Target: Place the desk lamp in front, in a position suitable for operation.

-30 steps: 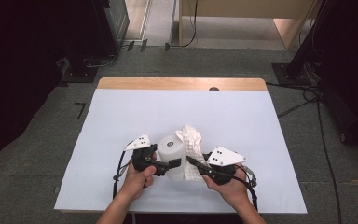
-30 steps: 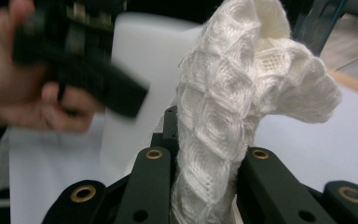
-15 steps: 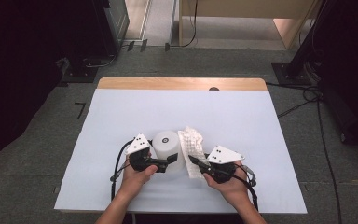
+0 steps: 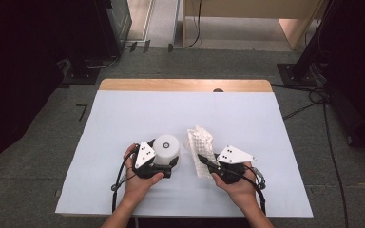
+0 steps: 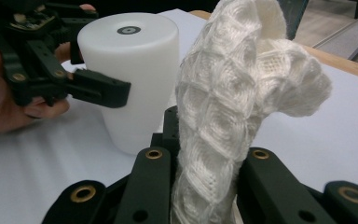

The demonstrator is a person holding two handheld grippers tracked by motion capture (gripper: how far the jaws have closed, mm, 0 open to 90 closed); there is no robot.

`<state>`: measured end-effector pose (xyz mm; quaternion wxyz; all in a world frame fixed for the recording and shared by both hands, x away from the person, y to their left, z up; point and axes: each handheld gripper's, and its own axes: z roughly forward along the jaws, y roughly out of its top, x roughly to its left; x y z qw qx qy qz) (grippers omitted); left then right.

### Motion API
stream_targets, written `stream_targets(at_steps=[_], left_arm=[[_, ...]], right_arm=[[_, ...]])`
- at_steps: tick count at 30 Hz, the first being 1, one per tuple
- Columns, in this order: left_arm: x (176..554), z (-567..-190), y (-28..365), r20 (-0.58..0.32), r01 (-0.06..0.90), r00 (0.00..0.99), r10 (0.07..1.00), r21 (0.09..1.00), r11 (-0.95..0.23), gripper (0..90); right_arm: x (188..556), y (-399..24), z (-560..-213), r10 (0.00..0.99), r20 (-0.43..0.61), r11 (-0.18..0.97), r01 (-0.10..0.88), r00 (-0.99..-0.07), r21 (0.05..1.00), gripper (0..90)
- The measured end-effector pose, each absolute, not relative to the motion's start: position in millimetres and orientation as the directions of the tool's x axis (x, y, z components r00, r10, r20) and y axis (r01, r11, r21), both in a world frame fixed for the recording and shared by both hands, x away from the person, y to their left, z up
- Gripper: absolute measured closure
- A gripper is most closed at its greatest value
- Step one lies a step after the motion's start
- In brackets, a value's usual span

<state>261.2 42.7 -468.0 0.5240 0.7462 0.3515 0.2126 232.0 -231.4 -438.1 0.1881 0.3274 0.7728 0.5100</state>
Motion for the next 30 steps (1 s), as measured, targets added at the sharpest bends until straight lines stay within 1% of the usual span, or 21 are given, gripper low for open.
stream_targets(at_steps=[2,4,7,9,11,14,17,18,19,20,21,22,24,27,30], left_arm=[[256,-468,33,-0.029,0.333,0.575,0.817,0.921,-0.201,1.3],[253,-469,25,-0.051,0.370,0.508,0.860,0.915,-0.164,1.1],[252,-472,17,-0.025,0.379,0.474,0.880,0.908,-0.178,3.7],[253,-473,17,-0.038,0.389,0.480,0.876,0.904,-0.174,5.6],[254,-473,18,-0.028,0.382,0.491,0.871,0.905,-0.186,7.6],[259,-472,25,-0.039,0.373,0.546,0.837,0.906,-0.201,8.0],[266,-468,38,-0.154,0.367,0.669,0.727,0.919,-0.143,8.2],[269,-467,40,-0.191,0.373,0.711,0.676,0.918,-0.133,8.2],[272,-466,43,-0.259,0.395,0.769,0.584,0.911,-0.117,8.2],[273,-465,44,-0.289,0.403,0.793,0.537,0.909,-0.106,8.2],[275,-464,44,-0.332,0.423,0.818,0.469,0.901,-0.100,8.3],[276,-464,43,-0.352,0.435,0.829,0.434,0.894,-0.106,8.3],[275,-464,40,-0.385,0.453,0.843,0.376,0.885,-0.108,8.3],[275,-463,38,-0.401,0.461,0.847,0.348,0.881,-0.107,8.3],[278,-460,45,-0.448,0.488,0.835,0.321,0.871,-0.054,8.3]], right_arm=[[233,-233,-438,0.700,0.045,0.262,0.315,-0.713,0.912,78.6],[233,-233,-438,0.702,0.048,0.258,0.317,-0.711,0.913,78.6],[233,-231,-438,0.698,0.044,0.262,0.312,-0.715,0.913,78.6],[232,-230,-439,0.695,0.042,0.267,0.311,-0.718,0.912,78.6],[232,-228,-439,0.693,0.042,0.269,0.312,-0.720,0.911,78.6],[231,-228,-438,0.688,0.036,0.270,0.302,-0.724,0.914,78.6],[229,-229,-435,0.686,0.028,0.259,0.280,-0.727,0.924,78.6],[228,-229,-433,0.686,0.030,0.248,0.273,-0.727,0.930,78.7],[227,-229,-432,0.684,0.031,0.238,0.263,-0.729,0.935,78.7],[225,-229,-428,0.677,0.031,0.228,0.249,-0.735,0.941,78.7],[224,-229,-426,0.672,0.022,0.227,0.235,-0.740,0.945,78.7],[221,-227,-423,0.661,0.008,0.231,0.214,-0.750,0.949,78.7],[217,-224,-418,0.648,-0.009,0.237,0.190,-0.761,0.953,78.7],[213,-219,-414,0.629,-0.030,0.259,0.173,-0.777,0.950,78.7],[214,-217,-418,0.605,-0.031,0.296,0.189,-0.796,0.936,78.7]])
